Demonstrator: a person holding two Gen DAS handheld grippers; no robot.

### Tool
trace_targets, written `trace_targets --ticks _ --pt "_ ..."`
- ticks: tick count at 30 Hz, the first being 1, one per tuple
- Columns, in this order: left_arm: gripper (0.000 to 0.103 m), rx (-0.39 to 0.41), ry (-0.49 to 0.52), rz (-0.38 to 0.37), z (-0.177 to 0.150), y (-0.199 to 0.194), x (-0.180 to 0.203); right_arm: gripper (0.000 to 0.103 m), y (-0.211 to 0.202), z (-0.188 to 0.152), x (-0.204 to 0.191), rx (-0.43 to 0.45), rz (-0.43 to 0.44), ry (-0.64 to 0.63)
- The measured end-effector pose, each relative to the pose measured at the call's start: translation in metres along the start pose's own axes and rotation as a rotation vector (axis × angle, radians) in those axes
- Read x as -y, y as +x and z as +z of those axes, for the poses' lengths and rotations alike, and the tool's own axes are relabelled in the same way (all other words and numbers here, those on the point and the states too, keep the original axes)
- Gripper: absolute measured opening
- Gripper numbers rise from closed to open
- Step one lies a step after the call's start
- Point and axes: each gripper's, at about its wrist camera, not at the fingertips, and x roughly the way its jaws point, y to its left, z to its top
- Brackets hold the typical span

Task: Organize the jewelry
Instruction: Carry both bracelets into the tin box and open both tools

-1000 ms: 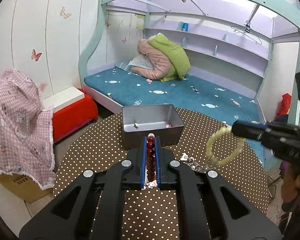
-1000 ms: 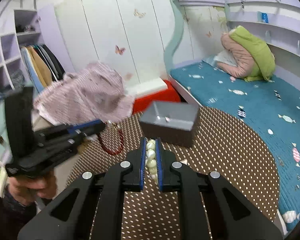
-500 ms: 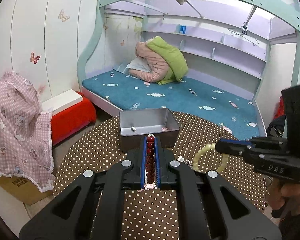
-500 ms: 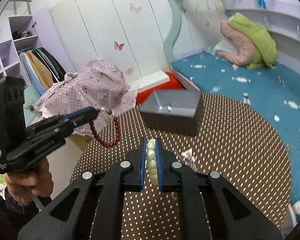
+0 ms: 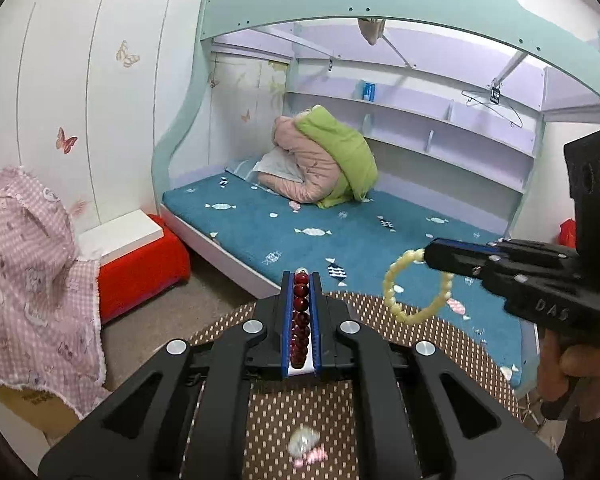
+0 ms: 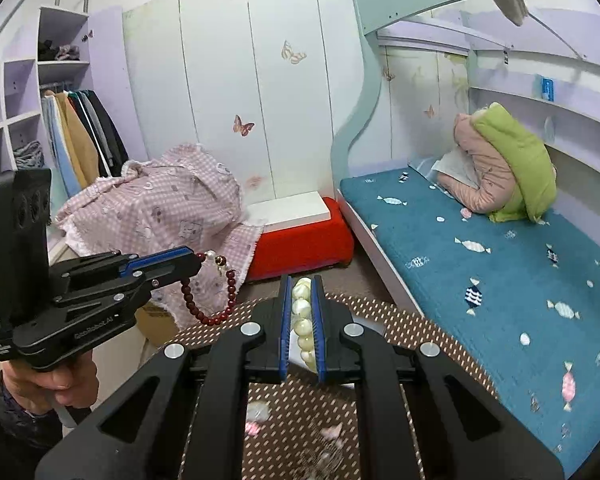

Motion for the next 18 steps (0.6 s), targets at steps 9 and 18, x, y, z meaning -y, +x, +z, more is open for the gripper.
trace_targets --ticks 9,18 --pt "0.008 -0.126 -0.040 -0.007 0.019 0.068 -0.009 0.009 0.068 -0.008 0.021 -0.157 -0.017 0.024" --pt "0.088 -0.127 -0.091 0.090 0.007 0.075 -0.022 0.073 0.060 -0.020 0.048 -0.128 -0.066 0.152"
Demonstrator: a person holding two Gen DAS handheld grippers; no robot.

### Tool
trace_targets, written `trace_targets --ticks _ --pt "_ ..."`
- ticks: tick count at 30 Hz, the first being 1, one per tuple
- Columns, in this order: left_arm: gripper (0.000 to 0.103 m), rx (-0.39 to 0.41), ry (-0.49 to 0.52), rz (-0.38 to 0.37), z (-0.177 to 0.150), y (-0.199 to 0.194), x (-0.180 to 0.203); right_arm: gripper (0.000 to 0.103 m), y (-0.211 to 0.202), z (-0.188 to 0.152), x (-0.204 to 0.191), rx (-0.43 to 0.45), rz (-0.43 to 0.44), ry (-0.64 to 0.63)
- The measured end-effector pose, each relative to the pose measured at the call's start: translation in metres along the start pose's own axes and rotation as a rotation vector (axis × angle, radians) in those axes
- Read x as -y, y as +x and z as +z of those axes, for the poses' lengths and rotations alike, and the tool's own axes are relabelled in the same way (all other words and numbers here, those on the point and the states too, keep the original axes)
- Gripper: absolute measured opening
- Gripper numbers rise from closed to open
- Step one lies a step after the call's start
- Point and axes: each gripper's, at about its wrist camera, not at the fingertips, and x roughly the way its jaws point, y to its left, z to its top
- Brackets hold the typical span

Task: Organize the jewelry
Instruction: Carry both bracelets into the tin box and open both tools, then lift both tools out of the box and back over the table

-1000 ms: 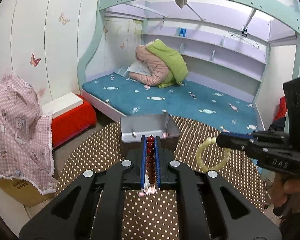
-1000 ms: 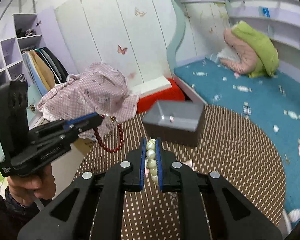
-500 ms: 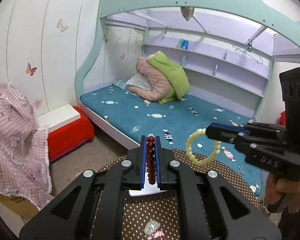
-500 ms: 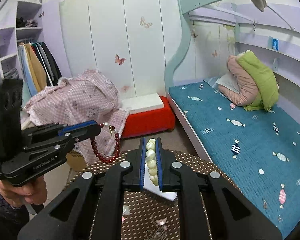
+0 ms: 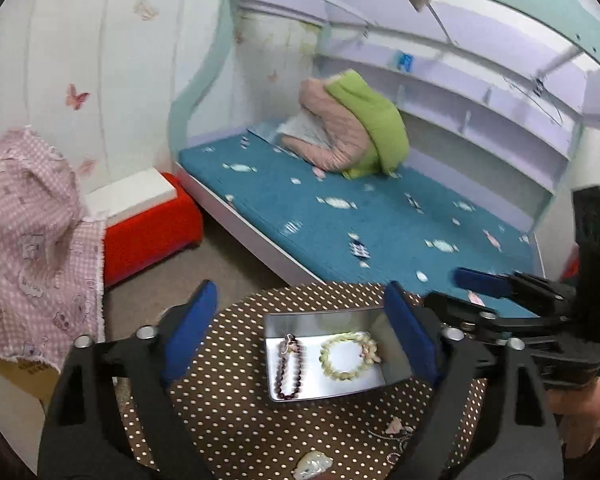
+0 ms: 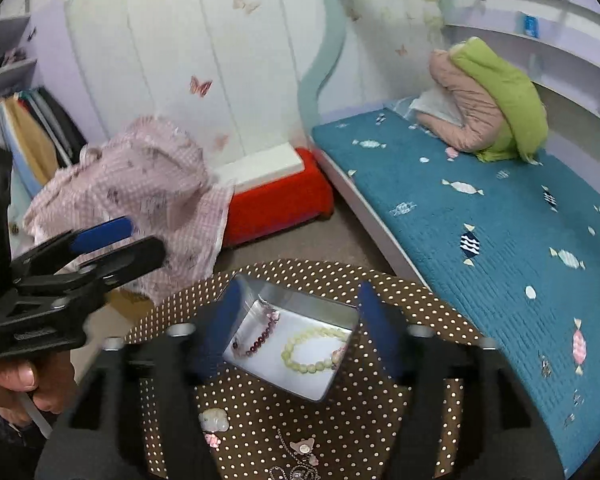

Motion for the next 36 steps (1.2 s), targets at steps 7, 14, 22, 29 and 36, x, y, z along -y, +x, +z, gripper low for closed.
trace_targets --ticks 7,14,22,29,36 --pt "0.096 0.079 -0.021 0.080 -0.016 -0.037 -0.014 0.095 -0.047 -0.018 0.014 0.103 -0.066 0.063" --pt "0.097 0.130 -0.038 0.117 -0.040 -0.072 -0.020 0.095 -0.084 -0.039 0.006 0.156 -0.120 0.057" --pt "0.097 0.148 -0.021 0.164 -0.071 -0.098 -0.016 0.095 -0.104 -0.063 -0.011 0.166 -0.172 0.035" --pt "0.097 0.103 -0.007 0.166 -0.101 -0.099 -0.011 0.095 -0.107 -0.089 -0.018 0.133 -0.223 0.031" --pt "0.097 0.044 0.000 0.155 -0.130 -0.089 -0.004 0.095 -0.100 -0.118 -0.010 0.074 -0.259 0.070"
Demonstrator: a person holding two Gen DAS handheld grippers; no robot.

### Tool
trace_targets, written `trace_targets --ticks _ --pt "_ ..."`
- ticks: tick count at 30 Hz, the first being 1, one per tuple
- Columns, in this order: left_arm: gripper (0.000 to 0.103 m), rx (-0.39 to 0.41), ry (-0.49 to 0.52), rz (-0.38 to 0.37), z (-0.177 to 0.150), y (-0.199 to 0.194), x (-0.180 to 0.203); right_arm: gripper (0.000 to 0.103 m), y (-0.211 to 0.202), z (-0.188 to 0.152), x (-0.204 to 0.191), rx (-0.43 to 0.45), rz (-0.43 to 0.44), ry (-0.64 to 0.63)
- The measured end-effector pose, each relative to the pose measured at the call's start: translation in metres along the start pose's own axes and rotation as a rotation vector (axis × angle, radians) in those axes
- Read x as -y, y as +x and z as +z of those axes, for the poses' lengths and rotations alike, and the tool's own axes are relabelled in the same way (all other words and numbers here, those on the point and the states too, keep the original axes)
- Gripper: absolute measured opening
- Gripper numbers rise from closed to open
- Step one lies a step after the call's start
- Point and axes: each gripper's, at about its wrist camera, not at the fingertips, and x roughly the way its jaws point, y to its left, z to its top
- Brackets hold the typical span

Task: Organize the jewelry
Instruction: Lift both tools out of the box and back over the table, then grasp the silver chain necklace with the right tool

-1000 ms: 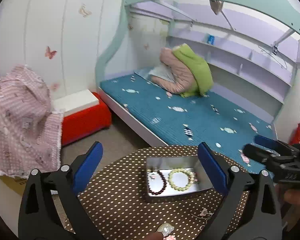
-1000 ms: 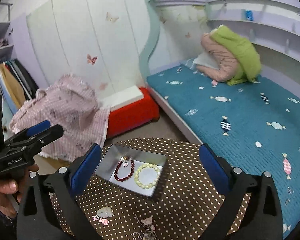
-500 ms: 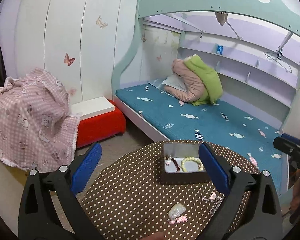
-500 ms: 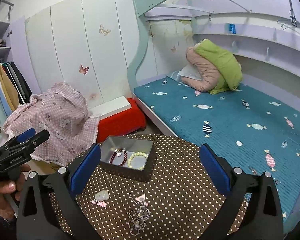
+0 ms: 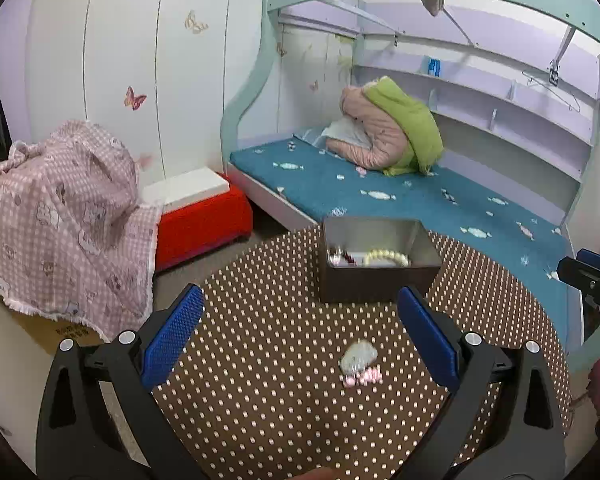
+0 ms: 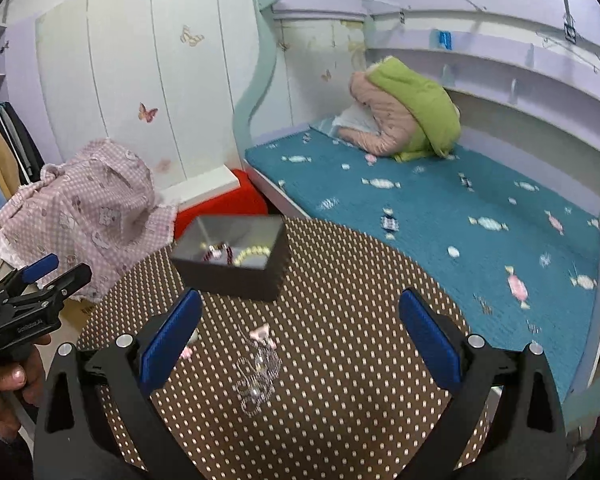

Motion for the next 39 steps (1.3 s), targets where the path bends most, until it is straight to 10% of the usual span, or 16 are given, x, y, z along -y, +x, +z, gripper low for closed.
trace_targets --ticks 17,22,30,39 --pt "0.097 -0.131 0.014 -0.003 -0.052 0.028 0.014 0.094 0.057 -0.049 -0.014 -0.192 -0.003 -0.055" --pt "0.097 -0.159 0.014 0.001 -0.057 0.037 0.015 0.063 0.087 -0.056 -0.016 -0.263 0.015 -0.071" --pt "0.097 -0.187 0.010 -0.005 -0.063 0.047 0.016 0.050 0.108 -0.062 -0.030 -0.301 0.050 -0.125" --pt "0.097 -0.200 0.008 -0.017 -0.061 0.056 0.020 0.002 0.102 -0.064 -0.028 -0.286 0.116 -0.152"
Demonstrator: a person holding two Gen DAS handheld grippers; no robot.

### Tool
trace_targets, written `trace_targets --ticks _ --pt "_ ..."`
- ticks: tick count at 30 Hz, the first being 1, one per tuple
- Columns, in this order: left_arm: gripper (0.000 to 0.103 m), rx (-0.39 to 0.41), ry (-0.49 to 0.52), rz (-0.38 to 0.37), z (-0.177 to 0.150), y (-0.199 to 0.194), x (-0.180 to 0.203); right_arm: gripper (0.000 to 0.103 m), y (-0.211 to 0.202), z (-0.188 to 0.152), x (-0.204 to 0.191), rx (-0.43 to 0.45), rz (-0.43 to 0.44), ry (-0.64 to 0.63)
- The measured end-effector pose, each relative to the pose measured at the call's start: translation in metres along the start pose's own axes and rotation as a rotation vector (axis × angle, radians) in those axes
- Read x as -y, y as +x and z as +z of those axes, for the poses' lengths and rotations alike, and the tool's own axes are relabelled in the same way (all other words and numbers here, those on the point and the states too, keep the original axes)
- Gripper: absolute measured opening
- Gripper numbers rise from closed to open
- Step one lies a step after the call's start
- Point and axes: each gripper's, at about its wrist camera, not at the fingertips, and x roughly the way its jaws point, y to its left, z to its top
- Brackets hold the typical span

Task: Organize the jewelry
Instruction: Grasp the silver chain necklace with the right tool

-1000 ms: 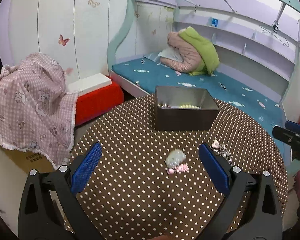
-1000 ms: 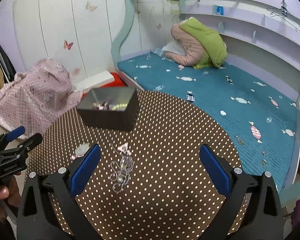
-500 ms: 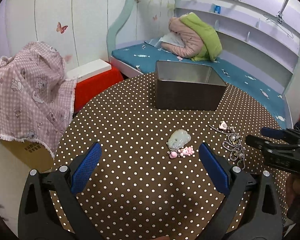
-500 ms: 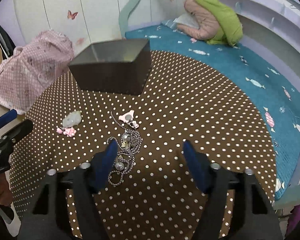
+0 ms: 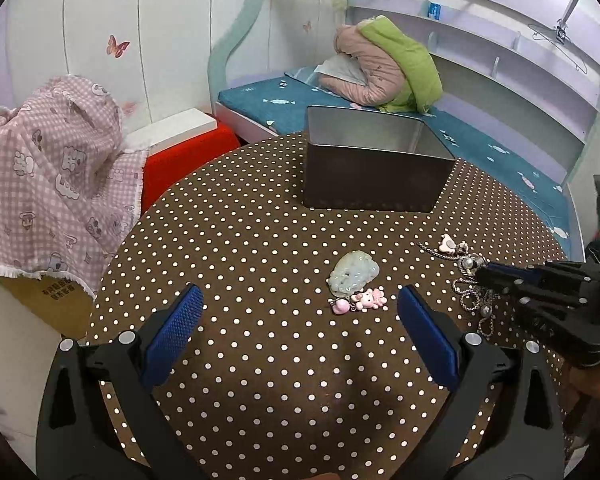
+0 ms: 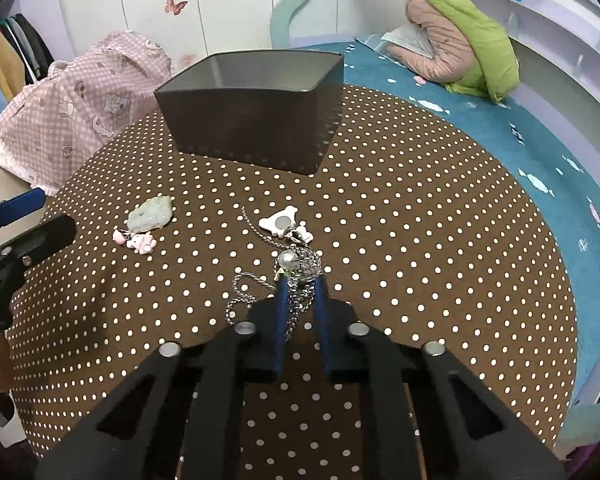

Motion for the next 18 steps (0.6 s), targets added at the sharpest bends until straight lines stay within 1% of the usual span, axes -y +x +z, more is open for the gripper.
trace_targets --ticks 7,12,16,18 --pt "0.097 0.000 -0.007 -0.003 0.002 0.001 0.003 0.002 -0.027 0.005 0.020 0.052 0.113 0.090" --pt "0.097 0.006 -0.006 -0.004 0.003 0.002 0.005 0.002 -0.058 0.017 0.029 0.124 0.210 0.128" --pt "0.097 0.003 0.000 -0.007 0.005 0.004 0.008 0.002 -0.076 0.026 0.031 0.171 0.247 0.136" --pt "0.097 -0.001 0.004 -0.008 0.004 0.007 0.009 0.002 -0.082 0.029 0.029 0.185 0.251 0.132"
